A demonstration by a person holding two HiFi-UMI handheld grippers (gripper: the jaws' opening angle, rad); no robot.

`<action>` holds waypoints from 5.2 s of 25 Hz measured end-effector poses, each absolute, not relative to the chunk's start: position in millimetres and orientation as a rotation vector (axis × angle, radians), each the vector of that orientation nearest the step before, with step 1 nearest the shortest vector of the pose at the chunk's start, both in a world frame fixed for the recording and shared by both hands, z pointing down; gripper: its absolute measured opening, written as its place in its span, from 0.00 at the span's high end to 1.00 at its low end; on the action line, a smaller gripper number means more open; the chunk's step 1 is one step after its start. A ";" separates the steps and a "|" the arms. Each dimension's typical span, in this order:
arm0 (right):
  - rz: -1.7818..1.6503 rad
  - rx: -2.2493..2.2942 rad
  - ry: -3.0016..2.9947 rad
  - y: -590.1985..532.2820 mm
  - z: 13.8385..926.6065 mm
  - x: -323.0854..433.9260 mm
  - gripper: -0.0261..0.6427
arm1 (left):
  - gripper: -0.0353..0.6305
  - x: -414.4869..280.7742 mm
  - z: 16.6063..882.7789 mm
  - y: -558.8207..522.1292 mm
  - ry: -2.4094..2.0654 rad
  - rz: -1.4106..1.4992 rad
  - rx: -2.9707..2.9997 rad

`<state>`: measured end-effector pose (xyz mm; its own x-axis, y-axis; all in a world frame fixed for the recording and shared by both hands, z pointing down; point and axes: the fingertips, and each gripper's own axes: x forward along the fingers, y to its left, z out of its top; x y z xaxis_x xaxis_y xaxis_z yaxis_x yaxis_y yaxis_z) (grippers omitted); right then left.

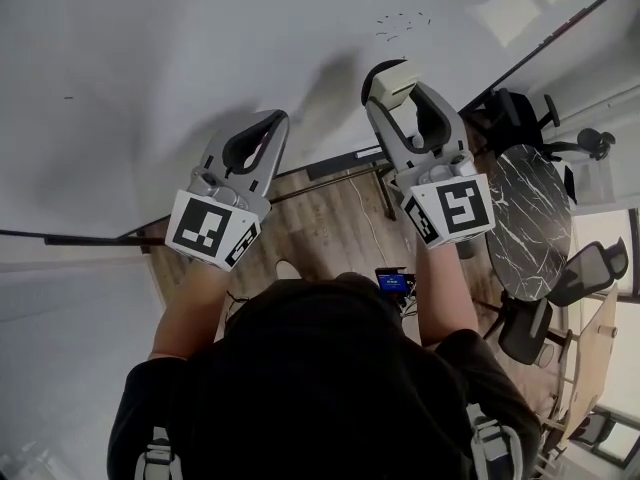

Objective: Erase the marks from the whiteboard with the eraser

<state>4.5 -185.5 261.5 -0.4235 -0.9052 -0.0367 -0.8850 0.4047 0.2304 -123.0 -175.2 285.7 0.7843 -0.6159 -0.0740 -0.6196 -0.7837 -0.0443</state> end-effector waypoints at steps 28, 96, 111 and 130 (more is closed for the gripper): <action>-0.671 1.642 -2.488 -234.4 217.5 -19.2 0.62 | 0.94 -93.7 265.2 -194.9 1.250 0.061 -2.746; -0.515 1.623 -2.665 -236.1 216.1 -19.1 0.62 | 0.94 -100.6 263.1 -208.0 1.338 0.071 -2.673; -0.405 1.823 -2.607 -254.5 210.5 73.3 0.62 | 0.94 -73.8 257.5 -212.6 1.297 0.064 -2.684; -0.251 1.983 -2.519 -264.8 233.0 165.1 0.62 | 0.94 -54.4 266.8 -197.3 1.281 0.042 -2.705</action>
